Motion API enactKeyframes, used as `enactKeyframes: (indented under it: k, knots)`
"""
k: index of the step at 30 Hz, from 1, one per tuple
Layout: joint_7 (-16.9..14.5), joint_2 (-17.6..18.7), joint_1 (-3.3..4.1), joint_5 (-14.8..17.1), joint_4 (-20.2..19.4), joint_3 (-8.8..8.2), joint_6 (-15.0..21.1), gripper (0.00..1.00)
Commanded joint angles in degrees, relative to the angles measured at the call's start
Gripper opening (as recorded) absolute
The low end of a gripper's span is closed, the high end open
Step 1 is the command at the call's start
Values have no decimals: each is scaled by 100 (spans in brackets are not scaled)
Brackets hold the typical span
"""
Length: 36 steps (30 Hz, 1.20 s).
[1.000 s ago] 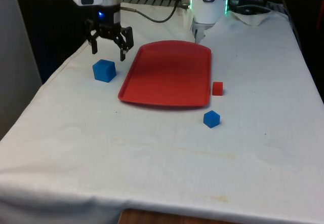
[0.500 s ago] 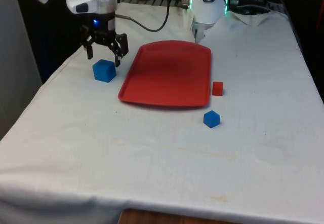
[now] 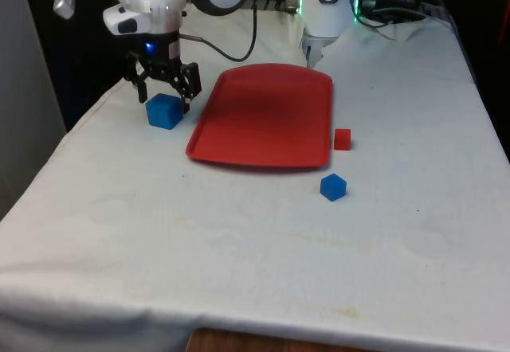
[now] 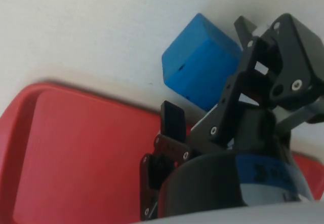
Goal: Pick up the largest block and place it onto the tray.
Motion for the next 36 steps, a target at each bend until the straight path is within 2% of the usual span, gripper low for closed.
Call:
enactKeyframes:
  k: [1,5,7,8,11,12,13,14,31,36]
  knots:
    - [-23,-6,-29,11,17,17,-11,100]
    - [-11,0,-11,6,6,0,-6,98]
    - [0,0,0,0,0,-6,-6,80]
    - [-11,0,-6,6,6,0,-6,80]
    - [-6,0,0,0,0,-6,-6,44]
    - [-6,0,0,0,0,-6,-6,17]
    - [-6,0,0,0,0,-6,-6,6]
    - [-6,0,6,6,0,-11,-6,0]
    - [0,0,11,0,-6,-17,-11,1]
    - [46,-74,80,-23,-29,-138,-74,1]
